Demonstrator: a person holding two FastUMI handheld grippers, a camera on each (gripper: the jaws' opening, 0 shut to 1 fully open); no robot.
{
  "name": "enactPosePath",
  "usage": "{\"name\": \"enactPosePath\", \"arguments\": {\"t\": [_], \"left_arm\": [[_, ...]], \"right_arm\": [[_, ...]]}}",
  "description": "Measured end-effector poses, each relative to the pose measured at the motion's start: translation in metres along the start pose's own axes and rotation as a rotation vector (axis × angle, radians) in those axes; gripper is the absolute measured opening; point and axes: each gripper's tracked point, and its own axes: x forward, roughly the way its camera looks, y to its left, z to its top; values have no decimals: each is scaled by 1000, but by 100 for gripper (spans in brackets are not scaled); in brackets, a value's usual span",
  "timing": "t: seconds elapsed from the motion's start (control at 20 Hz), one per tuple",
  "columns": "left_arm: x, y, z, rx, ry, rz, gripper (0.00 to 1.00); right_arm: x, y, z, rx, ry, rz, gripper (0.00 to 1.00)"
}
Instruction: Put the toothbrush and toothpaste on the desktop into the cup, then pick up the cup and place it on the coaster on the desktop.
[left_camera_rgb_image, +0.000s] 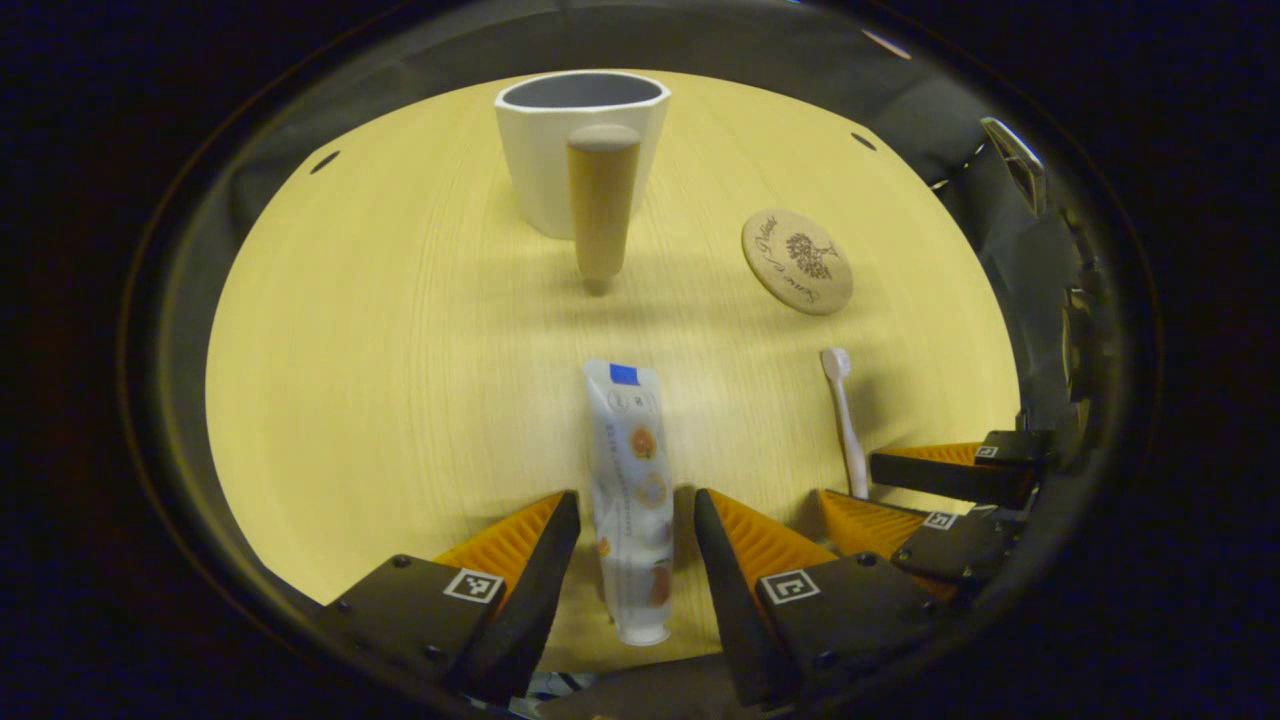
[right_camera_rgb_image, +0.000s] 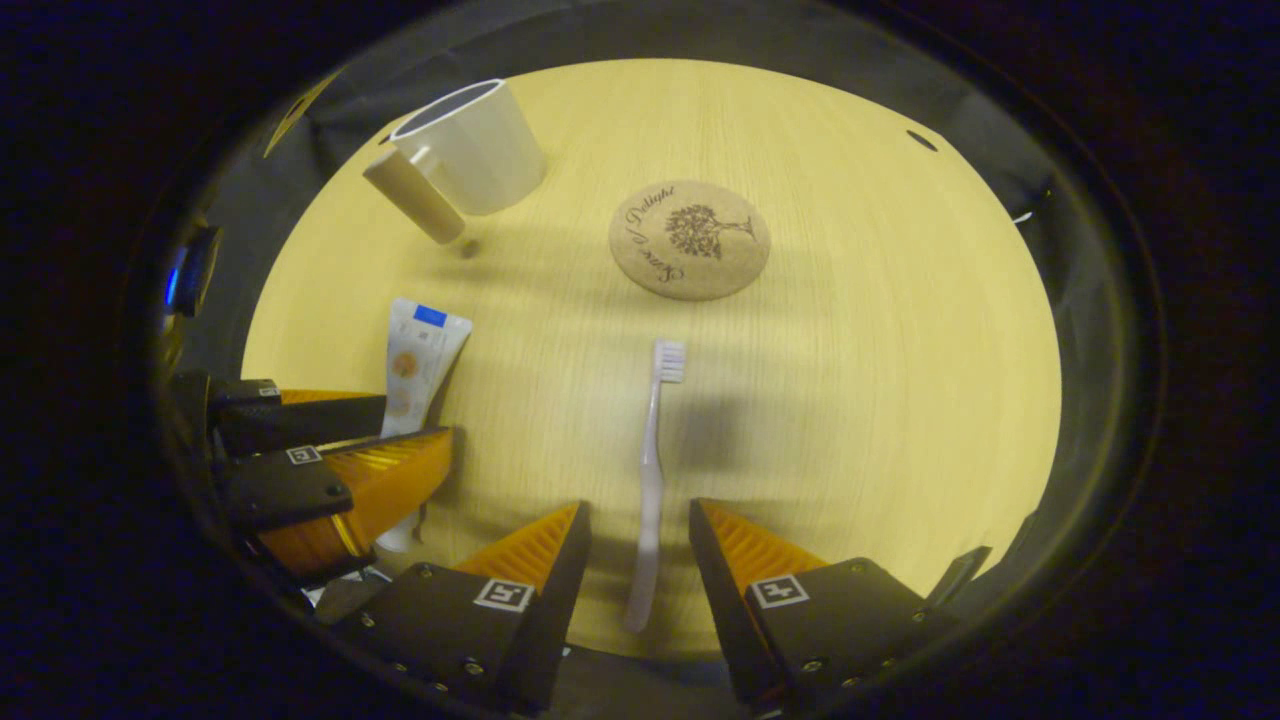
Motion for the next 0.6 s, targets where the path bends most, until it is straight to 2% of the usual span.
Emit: {"name": "enactPosePath", "arguments": {"t": [0.1, 0.15, 0.2, 0.25, 0.35, 0.4, 0.45, 0.6], "left_arm": [[0, 3, 0, 6, 1, 7, 67], [0, 3, 1, 10, 0, 14, 63], [0, 4, 0, 6, -3, 13, 62], [0, 3, 0, 10, -3, 14, 58], [0, 2, 2, 10, -12, 11, 58], [-1, 3, 2, 17, -9, 18, 53], [0, 2, 1, 30, -11, 18, 49], [0, 1, 3, 46, -25, 21, 45]], "right_arm": [[2, -5, 2, 1, -8, -19, 62], [3, -8, 1, 7, -7, -29, 51], [0, -8, 0, 3, -1, -25, 39], [1, -10, 1, -4, -5, -30, 38], [1, -9, 0, -40, -5, -36, 36], [-1, -14, 2, -21, -30, -61, 37], [-2, -12, -1, -39, -16, -60, 15], [1, -12, 0, -30, -41, -40, 17]]}}
